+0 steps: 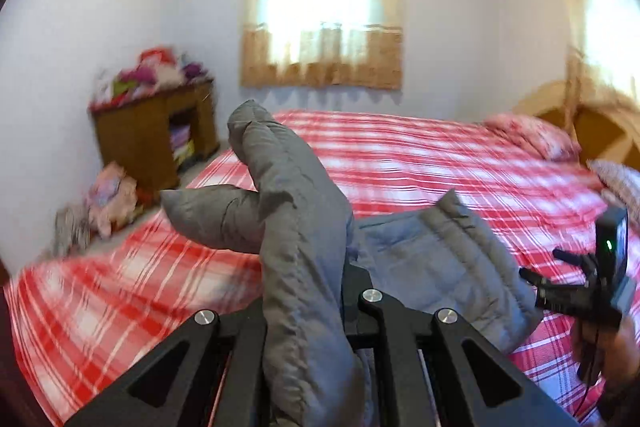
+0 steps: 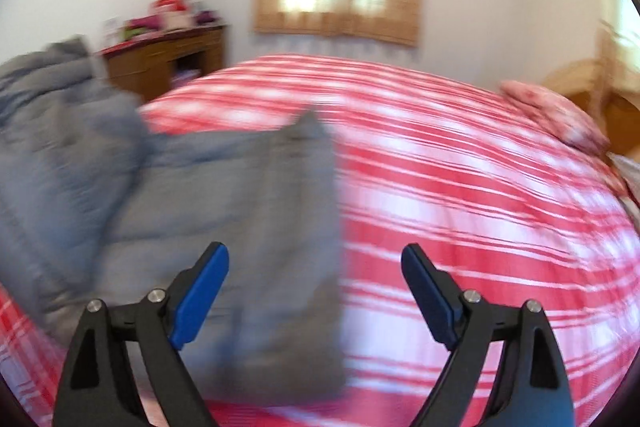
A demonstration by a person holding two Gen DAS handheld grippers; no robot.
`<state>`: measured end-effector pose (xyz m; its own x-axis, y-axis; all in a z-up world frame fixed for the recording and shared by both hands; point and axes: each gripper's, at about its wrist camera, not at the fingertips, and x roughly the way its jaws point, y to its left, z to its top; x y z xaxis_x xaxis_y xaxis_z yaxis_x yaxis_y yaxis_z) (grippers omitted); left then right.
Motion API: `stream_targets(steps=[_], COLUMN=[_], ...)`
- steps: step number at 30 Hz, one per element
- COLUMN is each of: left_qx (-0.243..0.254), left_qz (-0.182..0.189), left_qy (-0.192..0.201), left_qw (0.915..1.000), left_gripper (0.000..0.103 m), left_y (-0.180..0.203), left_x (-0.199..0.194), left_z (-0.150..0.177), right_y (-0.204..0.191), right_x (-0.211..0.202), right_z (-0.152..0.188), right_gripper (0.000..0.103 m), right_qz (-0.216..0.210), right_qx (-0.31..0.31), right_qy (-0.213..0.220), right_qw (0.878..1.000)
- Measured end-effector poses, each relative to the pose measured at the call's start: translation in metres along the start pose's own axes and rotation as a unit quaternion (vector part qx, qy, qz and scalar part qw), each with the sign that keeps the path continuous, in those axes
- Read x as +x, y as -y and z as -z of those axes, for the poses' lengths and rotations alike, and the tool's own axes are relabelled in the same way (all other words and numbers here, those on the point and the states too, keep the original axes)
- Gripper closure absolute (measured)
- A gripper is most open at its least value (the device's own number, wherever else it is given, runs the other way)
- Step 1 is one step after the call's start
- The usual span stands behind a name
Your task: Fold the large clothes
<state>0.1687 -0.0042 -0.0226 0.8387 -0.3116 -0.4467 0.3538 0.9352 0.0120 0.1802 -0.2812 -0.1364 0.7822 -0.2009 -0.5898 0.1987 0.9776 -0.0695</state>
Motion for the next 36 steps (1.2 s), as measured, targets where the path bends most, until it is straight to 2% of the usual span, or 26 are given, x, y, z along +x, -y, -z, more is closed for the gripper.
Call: stream_targets(steps=[5, 9, 11, 13, 16, 17, 20, 22, 24, 25, 26, 27, 28, 30, 32, 34, 35, 36], left_qx=[0.085, 0.162, 0.208, 0.267, 0.32, 0.342, 0.375, 0.39, 0.399, 0.405, 0.403, 0.393, 0.377, 0.344, 0.305, 0.248, 0.211, 0.192], left_qz=[0.012, 0.016, 0.017, 0.006, -0.009, -0.015, -0.024, -0.022, -0.01, -0.002, 0.003, 0.015, 0.024, -0.001, -0.056, -0.131, -0.182, -0.213], left_qy=[-0.003, -0.02, -0.034, -0.041, -0.045, -0.048, -0.05, -0.04, -0.014, 0.005, 0.011, 0.014, 0.017, 0.02, 0.024, 0.011, -0.011, -0.024], left_qw=[0.9963, 0.9865, 0.9773, 0.9627, 0.9463, 0.9383, 0.9255, 0.9196, 0.9168, 0.9143, 0.9149, 0.9193, 0.9256, 0.9387, 0.9505, 0.9598, 0.9603, 0.9577], left_gripper=[0.097, 0.097, 0.097, 0.097, 0.095, 0.094, 0.08, 0.059, 0.052, 0.044, 0.039, 0.032, 0.031, 0.03, 0.029, 0.025, 0.025, 0.025], left_y=[0.086, 0.158, 0.193, 0.23, 0.263, 0.274, 0.297, 0.308, 0.318, 0.324, 0.326, 0.324, 0.32, 0.297, 0.267, 0.219, 0.183, 0.163], left_x=[0.036, 0.073, 0.096, 0.113, 0.129, 0.134, 0.135, 0.127, 0.106, 0.093, 0.084, 0.074, 0.066, 0.058, 0.064, 0.082, 0.102, 0.114], left_z=[-0.017, -0.002, 0.013, 0.036, 0.058, 0.066, 0.072, 0.069, 0.063, 0.058, 0.052, 0.044, 0.035, 0.012, -0.006, -0.025, -0.034, -0.038], right_y=[0.068, 0.105, 0.121, 0.139, 0.157, 0.16, 0.168, 0.172, 0.173, 0.173, 0.172, 0.172, 0.173, 0.173, 0.171, 0.159, 0.151, 0.138], right_x=[0.019, 0.028, 0.032, 0.035, 0.038, 0.038, 0.042, 0.046, 0.049, 0.049, 0.049, 0.049, 0.047, 0.042, 0.038, 0.035, 0.032, 0.028], right_z=[0.006, 0.016, 0.021, 0.026, 0.032, 0.034, 0.037, 0.039, 0.04, 0.039, 0.038, 0.038, 0.036, 0.03, 0.017, -0.009, -0.022, -0.043], right_gripper=[0.013, 0.013, 0.013, 0.013, 0.013, 0.013, 0.013, 0.013, 0.013, 0.013, 0.013, 0.013, 0.013, 0.017, 0.025, 0.035, 0.04, 0.043], right_qz=[0.052, 0.073, 0.08, 0.081, 0.076, 0.072, 0.065, 0.062, 0.061, 0.06, 0.06, 0.061, 0.061, 0.061, 0.049, 0.022, 0.015, 0.006], right_qx=[0.053, 0.077, 0.089, 0.105, 0.126, 0.131, 0.143, 0.152, 0.155, 0.154, 0.153, 0.153, 0.153, 0.154, 0.157, 0.148, 0.14, 0.128], right_qy=[-0.023, -0.049, -0.059, -0.067, -0.069, -0.071, -0.074, -0.079, -0.082, -0.083, -0.083, -0.082, -0.079, -0.072, -0.066, -0.063, -0.058, -0.05], right_qw=[0.997, 0.993, 0.991, 0.989, 0.987, 0.986, 0.985, 0.983, 0.983, 0.983, 0.983, 0.983, 0.983, 0.984, 0.984, 0.987, 0.988, 0.991])
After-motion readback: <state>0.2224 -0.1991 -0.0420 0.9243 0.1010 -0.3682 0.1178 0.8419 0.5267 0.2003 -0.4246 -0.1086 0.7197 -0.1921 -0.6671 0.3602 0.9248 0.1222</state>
